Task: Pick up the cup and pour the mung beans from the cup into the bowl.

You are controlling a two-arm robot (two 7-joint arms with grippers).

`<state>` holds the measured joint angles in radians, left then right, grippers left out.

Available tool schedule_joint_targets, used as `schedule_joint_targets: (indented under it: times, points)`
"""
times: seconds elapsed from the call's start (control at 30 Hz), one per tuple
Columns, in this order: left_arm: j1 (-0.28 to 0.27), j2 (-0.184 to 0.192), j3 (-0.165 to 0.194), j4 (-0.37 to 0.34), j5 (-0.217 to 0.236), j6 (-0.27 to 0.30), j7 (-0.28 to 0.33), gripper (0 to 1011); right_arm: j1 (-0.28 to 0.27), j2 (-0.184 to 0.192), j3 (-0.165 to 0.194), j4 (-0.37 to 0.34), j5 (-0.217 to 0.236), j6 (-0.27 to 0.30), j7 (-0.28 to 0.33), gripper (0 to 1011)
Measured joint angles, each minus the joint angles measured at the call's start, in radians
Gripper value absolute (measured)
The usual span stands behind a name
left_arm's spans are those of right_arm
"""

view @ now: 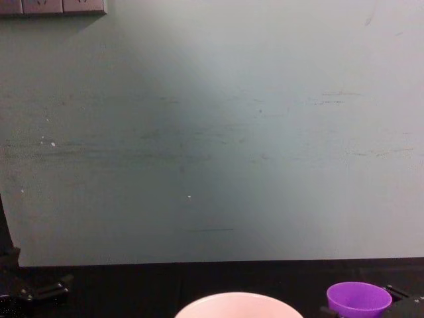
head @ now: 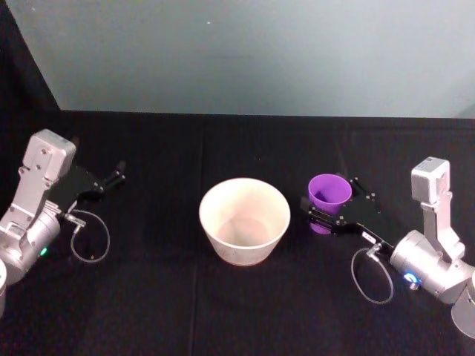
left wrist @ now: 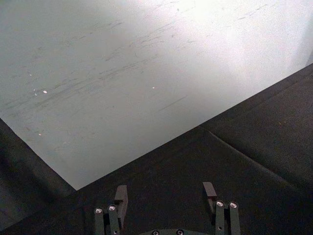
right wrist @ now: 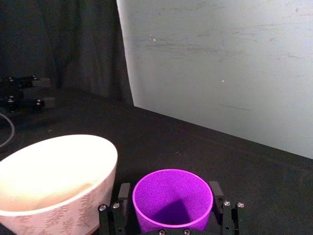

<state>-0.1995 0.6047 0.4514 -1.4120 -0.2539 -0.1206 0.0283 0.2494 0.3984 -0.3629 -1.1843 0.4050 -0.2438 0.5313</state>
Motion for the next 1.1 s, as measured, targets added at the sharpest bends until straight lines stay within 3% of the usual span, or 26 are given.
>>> schedule_joint_targets:
  times: [0.33,0.5,0.83,1.1]
  points:
    - [0.000,0.000,0.000,0.000,0.000,0.000,0.000,1000,-0.051,0.004,0.035,-0.062,-0.012,0.029,-0.004,1003]
    - [0.000,0.000,0.000,0.000,0.000,0.000,0.000,1000,-0.050,0.004,0.034,-0.061,-0.012,0.028,-0.006,1000]
    - [0.000,0.000,0.000,0.000,0.000,0.000,0.000,1000,-0.049,0.004,0.033,-0.060,-0.012,0.027,-0.007,798]
    - [0.000,0.000,0.000,0.000,0.000,0.000,0.000,1000,-0.048,0.004,0.032,-0.060,-0.011,0.027,-0.007,754]
